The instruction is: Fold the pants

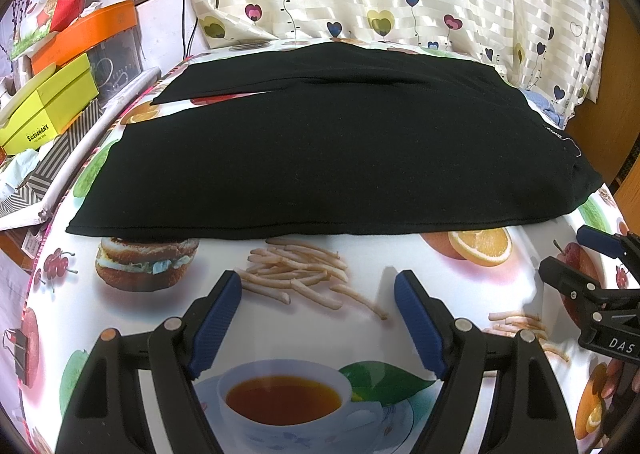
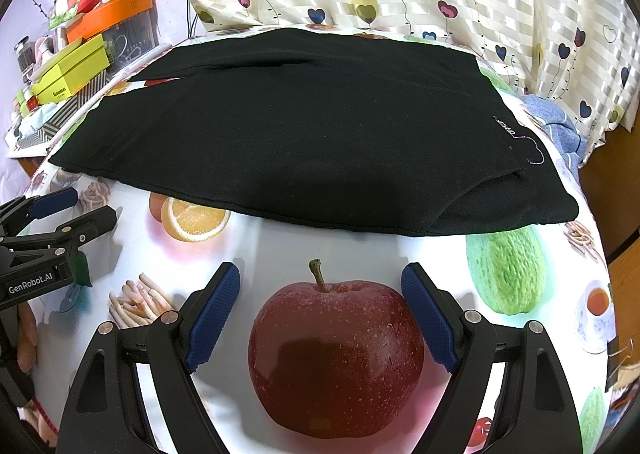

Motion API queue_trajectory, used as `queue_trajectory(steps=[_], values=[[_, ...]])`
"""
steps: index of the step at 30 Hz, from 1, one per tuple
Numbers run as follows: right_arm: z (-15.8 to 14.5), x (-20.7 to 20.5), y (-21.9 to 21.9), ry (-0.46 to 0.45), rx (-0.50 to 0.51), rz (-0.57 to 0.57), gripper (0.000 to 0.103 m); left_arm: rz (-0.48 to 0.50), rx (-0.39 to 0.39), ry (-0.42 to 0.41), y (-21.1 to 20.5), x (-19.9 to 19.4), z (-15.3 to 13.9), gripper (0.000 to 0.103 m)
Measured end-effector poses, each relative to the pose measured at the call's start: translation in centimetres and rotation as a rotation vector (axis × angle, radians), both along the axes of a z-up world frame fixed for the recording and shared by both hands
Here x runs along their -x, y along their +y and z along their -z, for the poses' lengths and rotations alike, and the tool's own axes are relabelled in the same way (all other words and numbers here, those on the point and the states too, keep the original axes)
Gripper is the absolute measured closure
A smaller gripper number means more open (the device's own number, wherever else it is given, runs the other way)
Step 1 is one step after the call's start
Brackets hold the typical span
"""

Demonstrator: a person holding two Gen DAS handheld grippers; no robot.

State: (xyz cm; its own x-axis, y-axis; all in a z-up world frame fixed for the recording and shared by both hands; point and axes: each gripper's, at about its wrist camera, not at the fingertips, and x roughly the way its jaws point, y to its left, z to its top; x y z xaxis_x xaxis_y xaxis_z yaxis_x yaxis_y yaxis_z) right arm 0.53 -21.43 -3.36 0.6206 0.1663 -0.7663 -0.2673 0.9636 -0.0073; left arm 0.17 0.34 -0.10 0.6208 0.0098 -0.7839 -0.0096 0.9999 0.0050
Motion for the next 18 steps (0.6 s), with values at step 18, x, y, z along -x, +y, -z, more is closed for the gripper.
queue_trajectory(steps=[18], values=[[-0.61,0.69,0.88,0.014,-0.026,-0.106,0.02,0.019,0.038,0.011,0.64,0.01,-0.26,0.028]])
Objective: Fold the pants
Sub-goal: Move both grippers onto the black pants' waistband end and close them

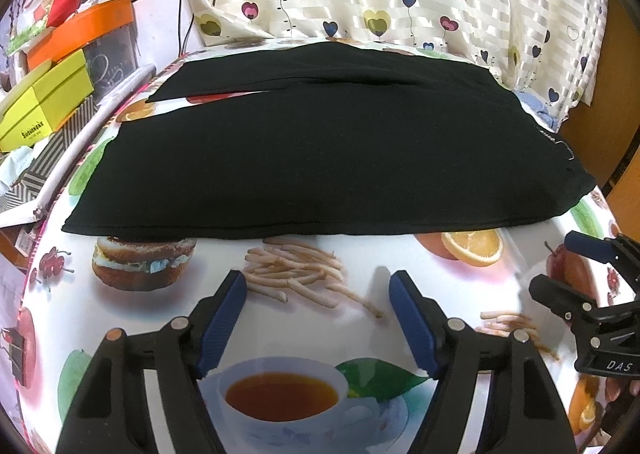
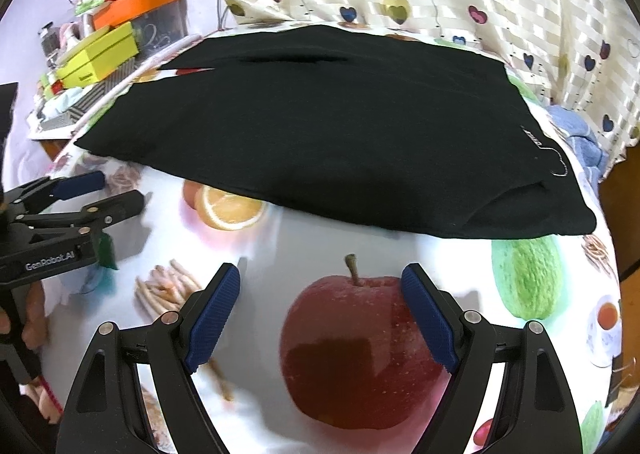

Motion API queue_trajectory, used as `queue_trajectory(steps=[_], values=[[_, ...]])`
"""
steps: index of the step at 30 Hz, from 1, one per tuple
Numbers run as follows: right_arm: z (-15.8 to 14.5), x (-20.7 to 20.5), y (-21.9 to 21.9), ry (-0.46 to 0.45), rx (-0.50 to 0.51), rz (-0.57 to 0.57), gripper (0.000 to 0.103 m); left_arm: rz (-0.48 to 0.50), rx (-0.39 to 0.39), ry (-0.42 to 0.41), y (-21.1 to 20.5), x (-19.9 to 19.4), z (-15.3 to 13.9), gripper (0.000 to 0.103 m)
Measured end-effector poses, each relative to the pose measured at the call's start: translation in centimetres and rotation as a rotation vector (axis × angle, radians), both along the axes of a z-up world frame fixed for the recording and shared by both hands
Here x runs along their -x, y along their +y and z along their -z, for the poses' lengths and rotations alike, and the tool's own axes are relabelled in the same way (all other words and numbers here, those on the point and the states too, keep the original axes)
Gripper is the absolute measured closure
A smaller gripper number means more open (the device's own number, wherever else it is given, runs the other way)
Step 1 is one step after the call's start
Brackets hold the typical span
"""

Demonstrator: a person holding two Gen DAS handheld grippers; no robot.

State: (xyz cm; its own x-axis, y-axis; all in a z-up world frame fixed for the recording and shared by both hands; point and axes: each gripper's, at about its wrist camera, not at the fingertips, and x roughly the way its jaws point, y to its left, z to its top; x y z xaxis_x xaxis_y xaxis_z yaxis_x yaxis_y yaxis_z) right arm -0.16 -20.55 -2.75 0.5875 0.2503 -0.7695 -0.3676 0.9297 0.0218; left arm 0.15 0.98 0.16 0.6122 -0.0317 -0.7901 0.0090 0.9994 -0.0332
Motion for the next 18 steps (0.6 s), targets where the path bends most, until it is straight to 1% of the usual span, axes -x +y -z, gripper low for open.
queue_trajectory(steps=[2,8,13,16,18], values=[[-0.6,0.0,0.0,-0.009,-0.013,-0.013,0.02,0.007,0.016,0.002,0.0,-0.1,-0.3,0.029],[-2.4,-1.1,0.3,-0.045,-0.037,-0.057,0.02,0.021,0.017,-0.022,0.1,-1.2,-1.5,0.029],[-3.8,-3.7,0.4,-0.063,-0.07,-0.083,0.02,0.035,-0.005,-0.058,0.7,-3.7,-3.1,0.029],[-4.4,-5.7,0.6,-0.076,-0.061,-0.102,0.02,0.037,-0.027,-0.083,1.2,-5.5,-3.9,0.029],[-4.8,-7.2,0.9,-0.083,-0.049,-0.117,0.02,0.036,-0.028,-0.086,2.0,-7.1,-4.3,0.029]])
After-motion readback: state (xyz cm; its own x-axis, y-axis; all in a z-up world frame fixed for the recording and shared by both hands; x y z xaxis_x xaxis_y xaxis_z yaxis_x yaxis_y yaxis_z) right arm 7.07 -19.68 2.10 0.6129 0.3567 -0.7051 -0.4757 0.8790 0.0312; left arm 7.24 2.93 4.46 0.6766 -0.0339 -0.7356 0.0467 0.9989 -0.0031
